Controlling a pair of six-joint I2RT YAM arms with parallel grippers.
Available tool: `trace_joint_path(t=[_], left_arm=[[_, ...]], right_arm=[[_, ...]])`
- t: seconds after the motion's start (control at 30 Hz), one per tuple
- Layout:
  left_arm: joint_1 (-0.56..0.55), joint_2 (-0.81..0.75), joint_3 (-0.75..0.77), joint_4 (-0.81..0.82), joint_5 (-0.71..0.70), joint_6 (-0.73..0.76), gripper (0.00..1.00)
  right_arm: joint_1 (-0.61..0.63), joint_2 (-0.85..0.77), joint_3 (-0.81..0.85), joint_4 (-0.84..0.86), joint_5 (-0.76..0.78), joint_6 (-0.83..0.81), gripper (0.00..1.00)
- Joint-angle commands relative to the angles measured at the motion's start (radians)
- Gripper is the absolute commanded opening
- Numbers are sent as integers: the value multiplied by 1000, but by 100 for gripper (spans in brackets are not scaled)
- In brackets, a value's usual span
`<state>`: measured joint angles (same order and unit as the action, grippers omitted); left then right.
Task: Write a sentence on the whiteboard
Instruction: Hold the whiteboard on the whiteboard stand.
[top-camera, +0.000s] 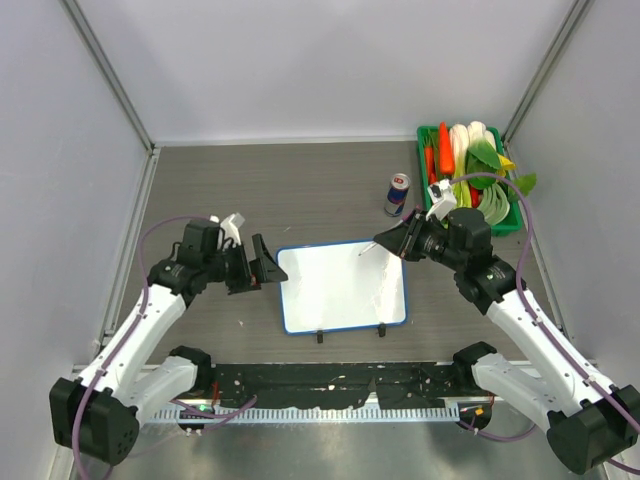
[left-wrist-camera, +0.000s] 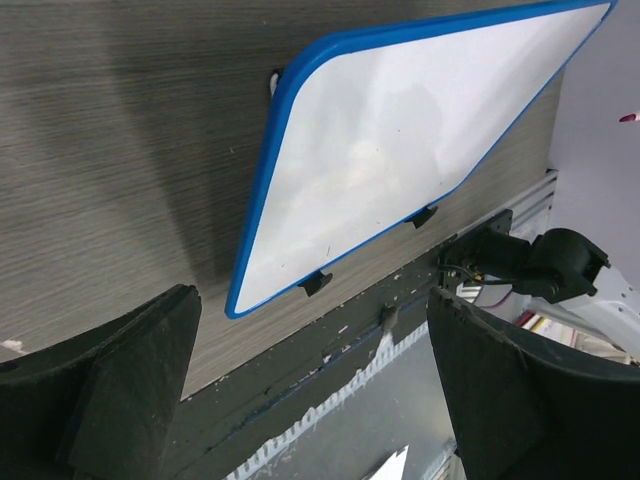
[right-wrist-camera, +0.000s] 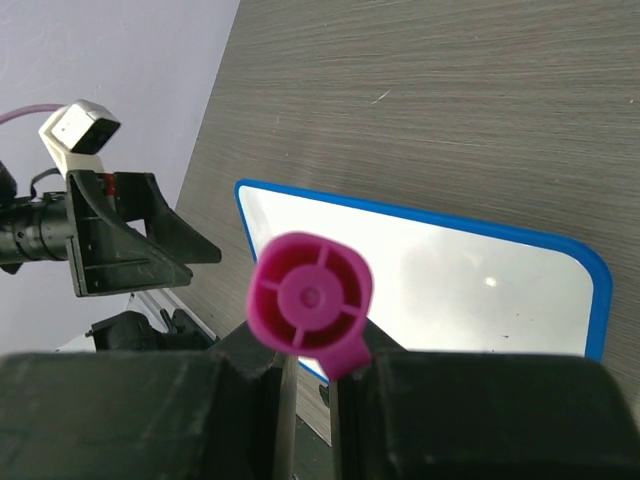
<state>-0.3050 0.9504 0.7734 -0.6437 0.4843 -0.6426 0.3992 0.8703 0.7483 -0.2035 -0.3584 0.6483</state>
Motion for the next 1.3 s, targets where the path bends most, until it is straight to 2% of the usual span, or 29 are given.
trace_joint_path(t=[0.0,0.23,0.6,0.8,1.07,1.27], left_arm=[[17,-45,-72,194,132,-80,98],[29,-70,-167,305,180,-114,98],[56,-99,-246,378,211,-135,98],[60,-65,-286,476,235,-183,98],[60,28,-342,696,284,-261,86],[58,73,-382,773,274,-256,77]], right_arm=[[9,-21,20,62,-22,-10,1],[21,-14,11,69,-27,-10,1],[44,4,14,88,-17,-15,1],[61,16,11,114,-16,-7,1],[96,45,16,130,-8,-1,1],[130,64,9,154,9,14,1]])
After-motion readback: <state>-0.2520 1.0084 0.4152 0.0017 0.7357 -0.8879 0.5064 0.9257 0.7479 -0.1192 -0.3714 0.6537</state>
